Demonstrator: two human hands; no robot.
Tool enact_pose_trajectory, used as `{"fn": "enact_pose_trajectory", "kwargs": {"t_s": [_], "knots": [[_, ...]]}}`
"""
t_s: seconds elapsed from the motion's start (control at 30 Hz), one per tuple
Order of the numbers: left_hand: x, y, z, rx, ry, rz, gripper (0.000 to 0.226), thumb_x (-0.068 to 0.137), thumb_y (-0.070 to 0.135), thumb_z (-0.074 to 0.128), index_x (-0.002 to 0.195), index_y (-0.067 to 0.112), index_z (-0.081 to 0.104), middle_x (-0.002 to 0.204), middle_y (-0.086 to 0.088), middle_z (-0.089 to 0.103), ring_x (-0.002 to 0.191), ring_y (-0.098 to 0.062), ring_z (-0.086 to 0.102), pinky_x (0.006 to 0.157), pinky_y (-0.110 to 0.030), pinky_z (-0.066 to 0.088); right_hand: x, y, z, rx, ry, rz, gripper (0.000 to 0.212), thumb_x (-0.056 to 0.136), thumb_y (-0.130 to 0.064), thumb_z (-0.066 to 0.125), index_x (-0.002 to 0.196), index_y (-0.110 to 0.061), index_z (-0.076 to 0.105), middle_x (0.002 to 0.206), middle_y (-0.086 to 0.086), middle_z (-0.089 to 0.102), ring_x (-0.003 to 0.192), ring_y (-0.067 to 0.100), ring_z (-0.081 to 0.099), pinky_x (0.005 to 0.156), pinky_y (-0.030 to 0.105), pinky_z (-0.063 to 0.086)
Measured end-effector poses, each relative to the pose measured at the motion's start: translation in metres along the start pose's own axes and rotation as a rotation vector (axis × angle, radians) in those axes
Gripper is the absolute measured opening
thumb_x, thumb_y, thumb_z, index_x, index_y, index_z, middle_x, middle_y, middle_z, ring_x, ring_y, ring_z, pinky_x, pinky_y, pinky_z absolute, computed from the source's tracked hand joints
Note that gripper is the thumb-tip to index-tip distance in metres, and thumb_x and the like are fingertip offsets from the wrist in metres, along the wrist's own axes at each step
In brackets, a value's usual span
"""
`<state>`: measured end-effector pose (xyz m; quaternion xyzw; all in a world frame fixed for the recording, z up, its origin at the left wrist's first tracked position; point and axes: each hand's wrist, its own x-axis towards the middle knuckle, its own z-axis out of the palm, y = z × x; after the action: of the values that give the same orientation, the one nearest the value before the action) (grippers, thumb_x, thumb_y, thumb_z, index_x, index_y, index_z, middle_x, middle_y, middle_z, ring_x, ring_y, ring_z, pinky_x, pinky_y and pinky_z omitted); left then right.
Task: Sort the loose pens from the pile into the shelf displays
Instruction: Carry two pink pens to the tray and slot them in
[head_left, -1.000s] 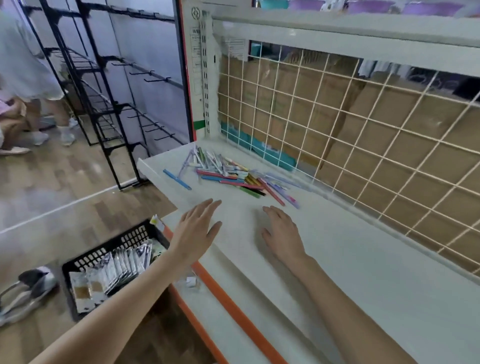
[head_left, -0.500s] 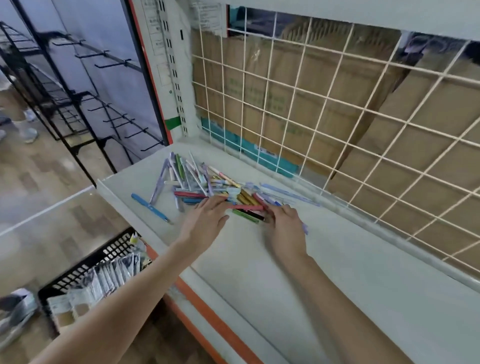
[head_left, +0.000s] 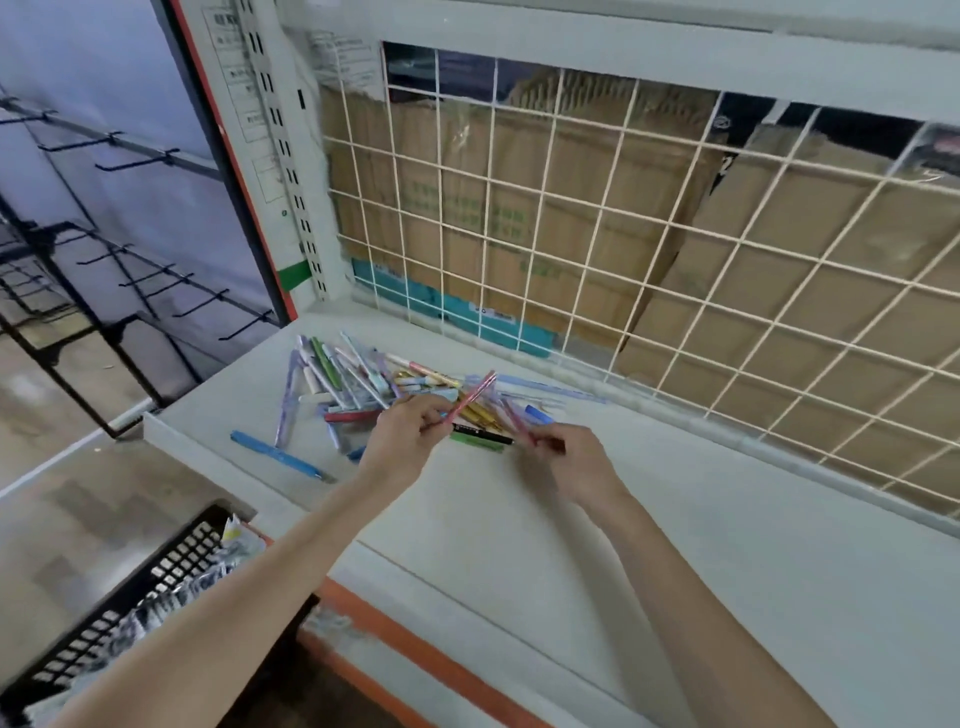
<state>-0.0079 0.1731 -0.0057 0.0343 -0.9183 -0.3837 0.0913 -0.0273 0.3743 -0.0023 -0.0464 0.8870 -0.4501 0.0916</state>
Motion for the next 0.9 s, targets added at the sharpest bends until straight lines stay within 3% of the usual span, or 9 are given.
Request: {"fn": "enact_pose_trajectory", "kwargs": {"t_s": [0.07,0.17,0.3,0.5,0.9], "knots": [[-0.004,0.005,-0.004,-0.14,-0.048,-0.042,0.023,0.088,0.014,0.063,0.111,0.012,0.063,0.084,0.001,0.064,0.073,-0.014,0.058,0.071,-0.025,0.044,-0.014,-0.006,-0.005,0.249,-0.019,0.062,0.032,0.089,0.007,0.046,0.084,-0.017,0.066,0.069,0.004,0.057,0.06,0.016,0.045,0.053,0.023,0.035],[-0.017,0.018,-0.008,-0.425,-0.126,-0.096,0.016,0.089,0.011,0.061,0.104,0.013,0.061,0.067,0.002,0.06,0.053,-0.017,0.048,0.058,-0.031,0.044,-0.038,-0.012,-0.008,0.496,-0.05,0.078,0.031,0.091,0.011,0.044,0.083,-0.012,0.063,0.073,0.01,0.054,0.06,0.021,0.047,0.05,0.026,0.039],[-0.038,0.039,-0.009,-0.66,-0.227,-0.181,0.016,0.087,0.007,0.064,0.089,0.022,0.06,0.084,-0.003,0.063,0.07,-0.019,0.059,0.06,-0.028,0.051,-0.07,-0.012,-0.007,0.618,-0.025,0.124,0.023,0.093,0.008,0.044,0.092,-0.008,0.06,0.079,0.008,0.059,0.066,0.017,0.057,0.056,0.02,0.048],[-0.075,0.062,0.012,-0.845,-0.459,-0.211,0.018,0.085,0.004,0.065,0.101,0.01,0.061,0.091,-0.009,0.063,0.079,-0.019,0.064,0.062,-0.029,0.057,-0.133,0.004,-0.015,0.732,0.148,0.129,0.02,0.091,0.01,0.045,0.097,-0.002,0.06,0.08,0.011,0.062,0.069,0.02,0.061,0.066,0.028,0.052],[-0.149,0.133,0.061,-0.747,-0.723,-0.068,0.02,0.085,0.002,0.064,0.105,0.003,0.061,0.088,-0.011,0.063,0.07,-0.015,0.066,0.067,-0.031,0.059,-0.234,0.048,-0.065,0.87,0.509,0.139,0.015,0.089,0.007,0.052,0.095,-0.001,0.063,0.08,0.012,0.064,0.07,0.024,0.064,0.067,0.029,0.053]]}}
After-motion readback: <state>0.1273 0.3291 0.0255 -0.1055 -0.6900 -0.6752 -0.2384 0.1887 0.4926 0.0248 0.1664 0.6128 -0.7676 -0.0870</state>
